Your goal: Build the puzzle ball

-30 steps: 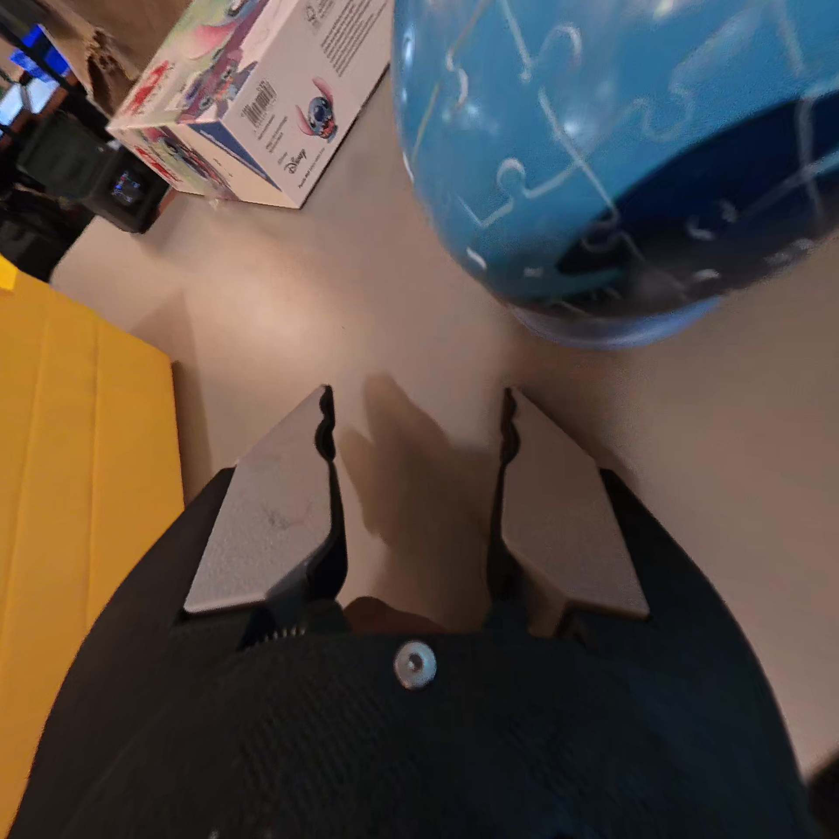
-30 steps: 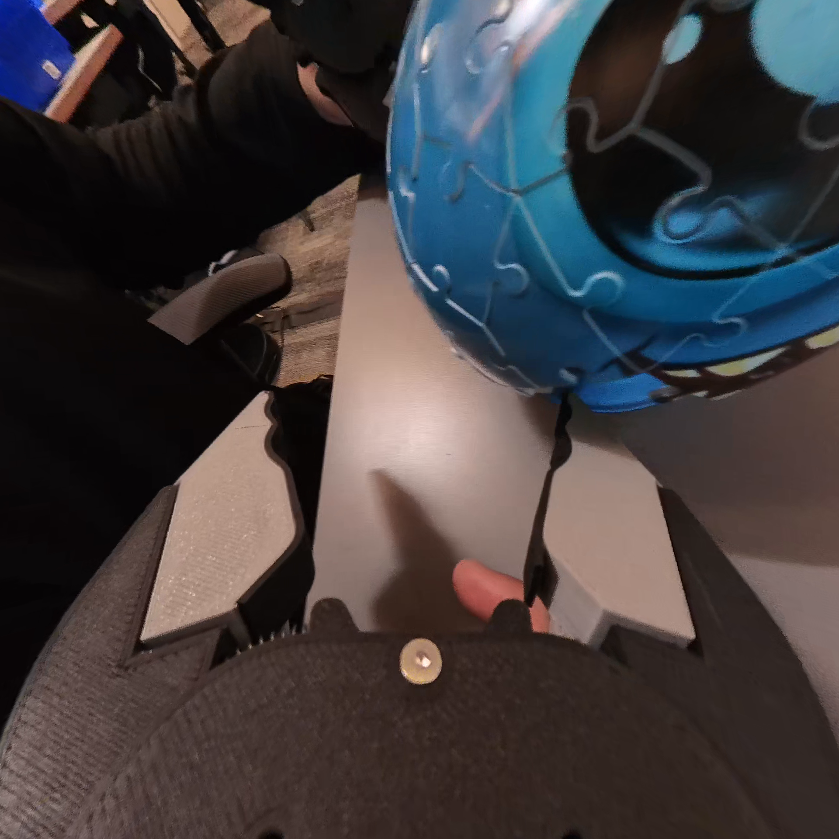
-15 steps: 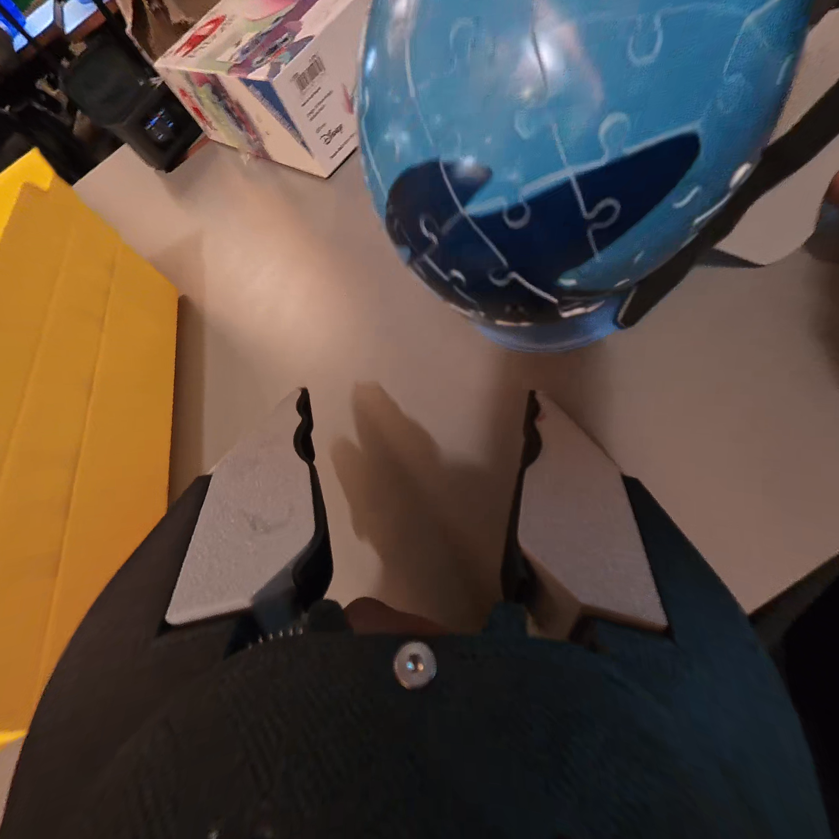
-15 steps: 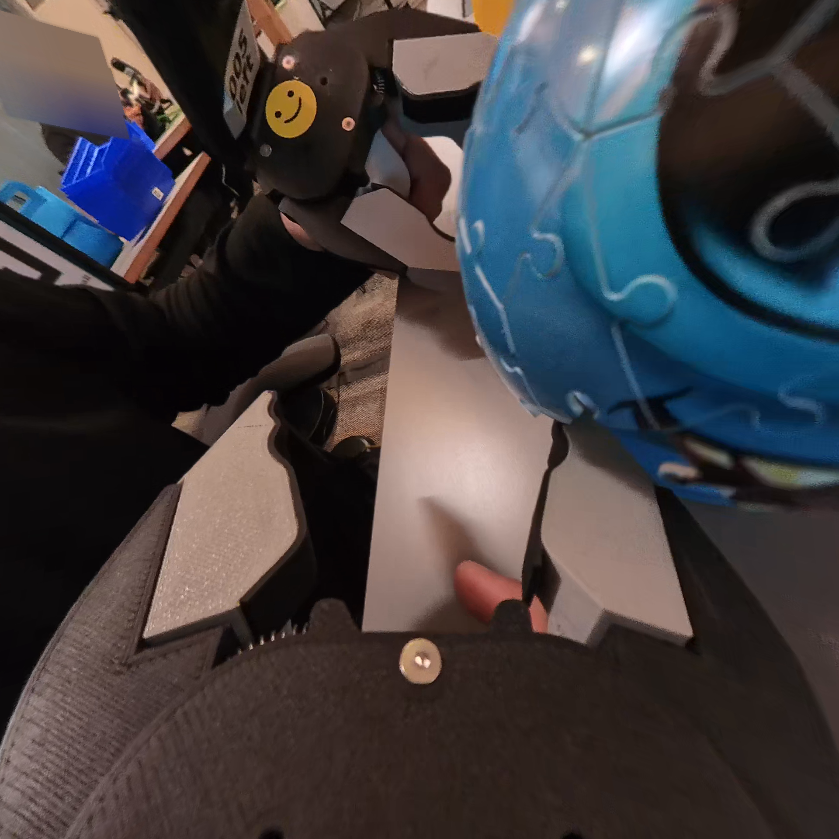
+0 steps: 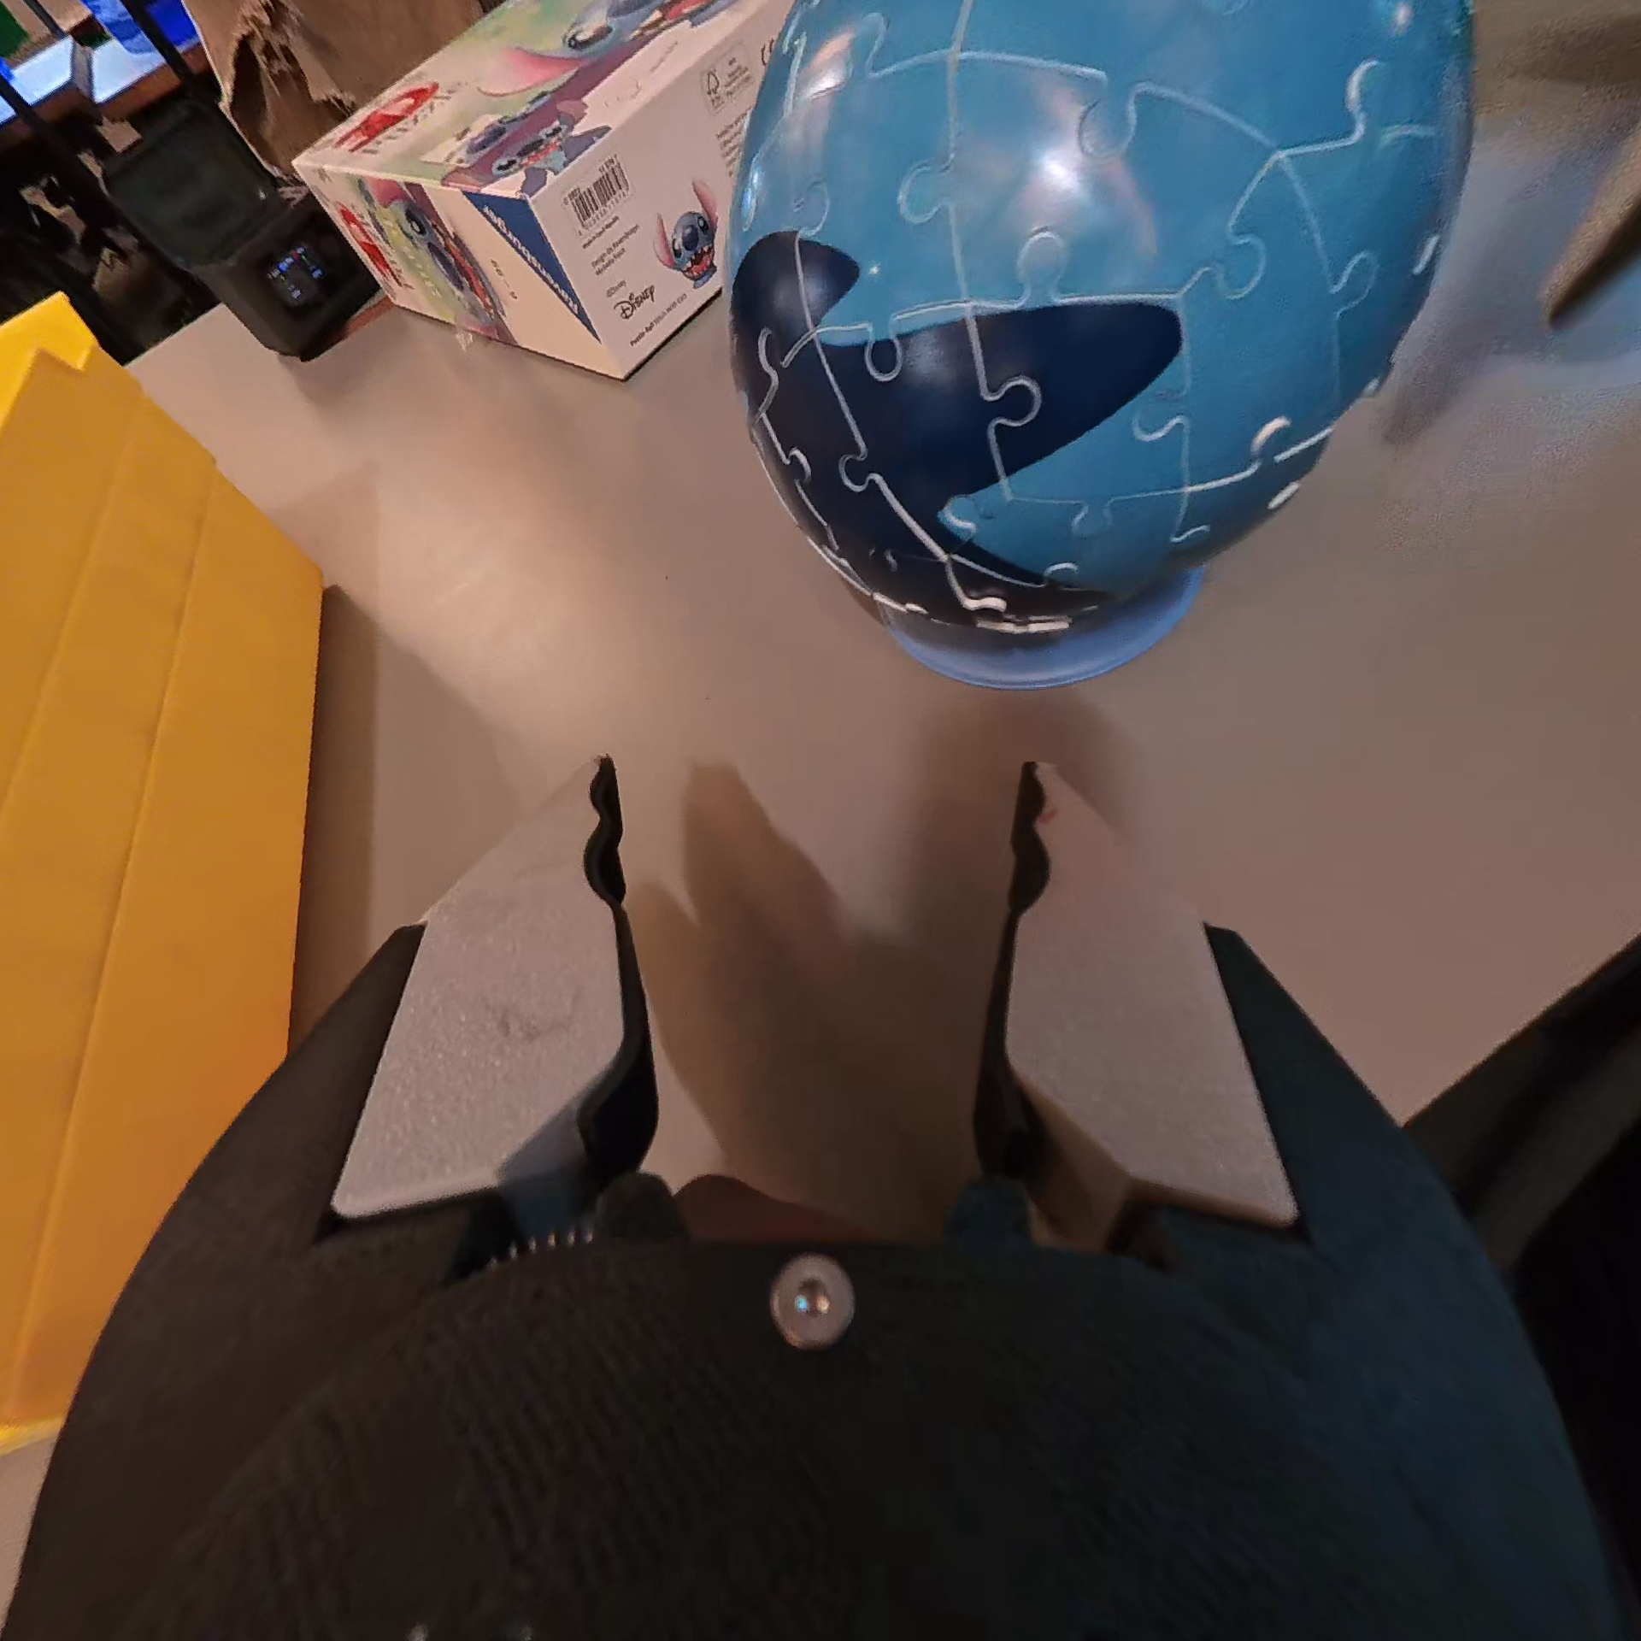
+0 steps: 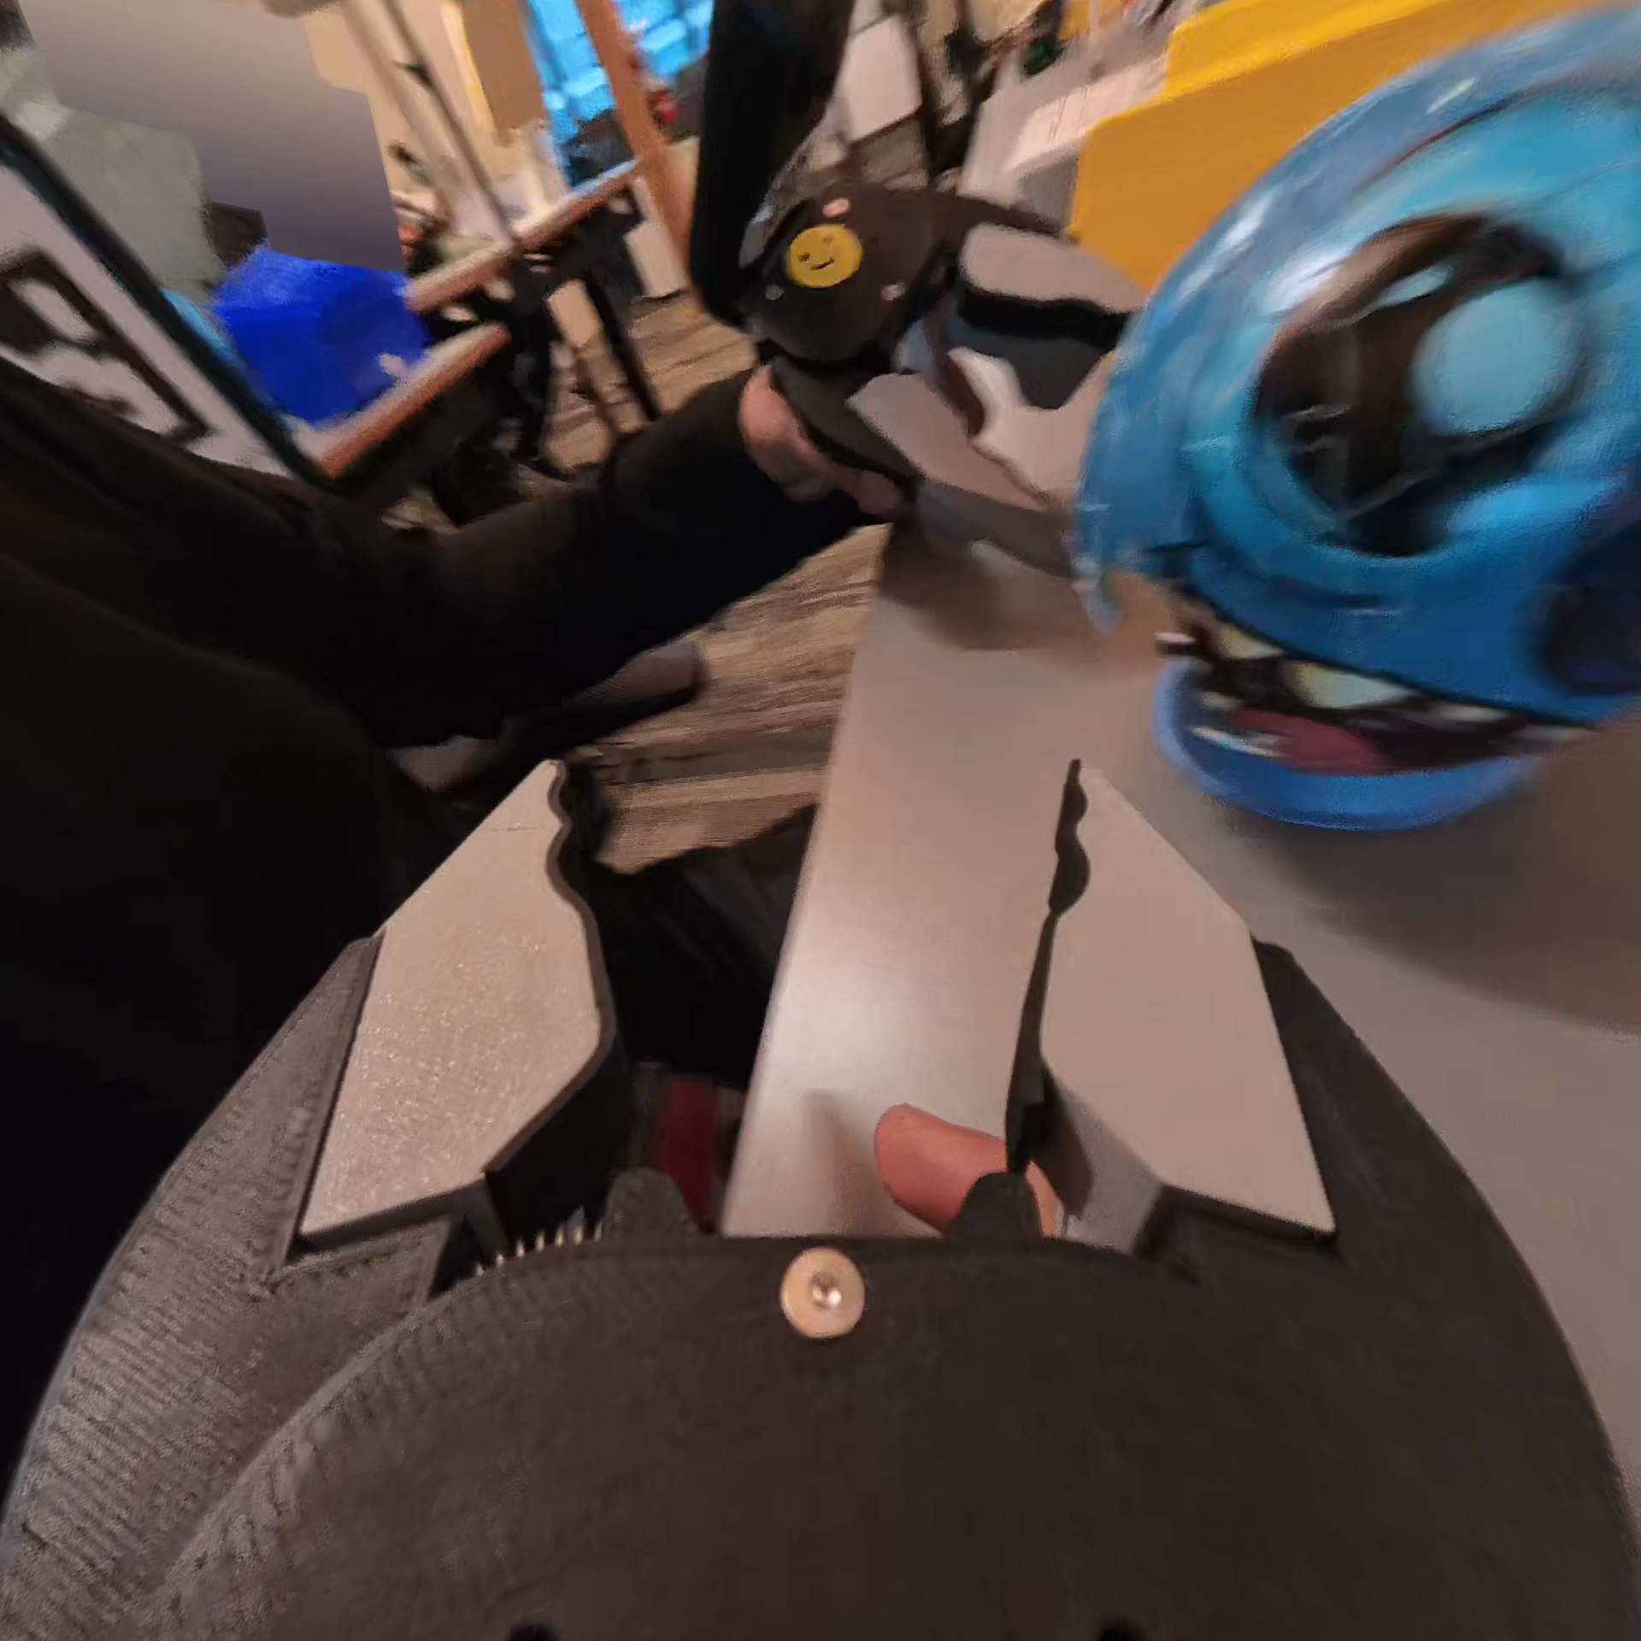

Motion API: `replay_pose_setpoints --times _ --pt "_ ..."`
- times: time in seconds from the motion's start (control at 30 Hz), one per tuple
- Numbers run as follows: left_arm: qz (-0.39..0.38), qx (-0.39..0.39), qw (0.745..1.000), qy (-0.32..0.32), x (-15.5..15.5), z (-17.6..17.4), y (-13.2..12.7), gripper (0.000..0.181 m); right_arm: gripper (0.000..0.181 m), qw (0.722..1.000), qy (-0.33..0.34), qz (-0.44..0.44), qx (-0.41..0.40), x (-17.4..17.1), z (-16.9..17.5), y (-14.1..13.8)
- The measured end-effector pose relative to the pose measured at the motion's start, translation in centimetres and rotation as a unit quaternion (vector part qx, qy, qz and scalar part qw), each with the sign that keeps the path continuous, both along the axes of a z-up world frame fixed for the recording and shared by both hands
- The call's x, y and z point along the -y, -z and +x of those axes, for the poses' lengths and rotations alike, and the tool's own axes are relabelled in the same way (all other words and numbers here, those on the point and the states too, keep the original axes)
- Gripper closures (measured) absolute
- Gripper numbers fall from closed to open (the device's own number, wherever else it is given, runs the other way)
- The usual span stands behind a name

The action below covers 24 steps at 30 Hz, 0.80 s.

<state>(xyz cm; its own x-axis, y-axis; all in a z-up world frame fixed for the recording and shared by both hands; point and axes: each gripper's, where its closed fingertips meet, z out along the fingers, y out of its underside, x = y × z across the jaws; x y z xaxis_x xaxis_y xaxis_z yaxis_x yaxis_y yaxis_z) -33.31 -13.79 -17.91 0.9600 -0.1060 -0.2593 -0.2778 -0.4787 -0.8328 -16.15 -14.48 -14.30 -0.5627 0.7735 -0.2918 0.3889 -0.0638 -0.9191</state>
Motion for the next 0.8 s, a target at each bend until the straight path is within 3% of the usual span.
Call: replay_pose_setpoints --times 0.07,0.13,0.23,0.43,0.57,0.73,0.8 --pt "-0.001 0.0 1.0 0.0 0.0 0.1 0.0 0.094 0.087 0.99 0.101 0.096 -0.029 -5.3 -0.4 0.4" --pt "-0.014 0.007 1.0 0.011 -0.1 0.6 0.4 0.094 0.097 0.962 0.203 0.176 -0.05 -11.1 -0.7 0.3" --pt "-0.036 -0.003 0.999 0.028 -0.2 1.4 1.1 0.094 0.103 0.933 0.271 0.234 -0.035 -16.3 -1.3 0.9" --pt "-0.01 0.005 0.999 0.037 -0.2 2.2 0.4 0.097 0.122 0.893 0.265 0.363 0.004 -18.7 -5.2 3.5" --pt "0.024 0.027 0.999 0.024 0.0 1.7 -0.7 0.103 0.112 0.879 0.258 0.401 0.036 -20.1 -7.0 4.9" --pt "0.032 0.037 0.998 0.031 0.2 1.9 -0.8 0.111 0.133 0.908 0.19 0.369 0.056 -20.4 -7.5 5.9" --pt "0.025 0.029 0.999 0.027 0.2 1.9 -0.5 0.111 0.133 0.917 0.166 0.358 0.056 -20.3 -7.8 6.0"
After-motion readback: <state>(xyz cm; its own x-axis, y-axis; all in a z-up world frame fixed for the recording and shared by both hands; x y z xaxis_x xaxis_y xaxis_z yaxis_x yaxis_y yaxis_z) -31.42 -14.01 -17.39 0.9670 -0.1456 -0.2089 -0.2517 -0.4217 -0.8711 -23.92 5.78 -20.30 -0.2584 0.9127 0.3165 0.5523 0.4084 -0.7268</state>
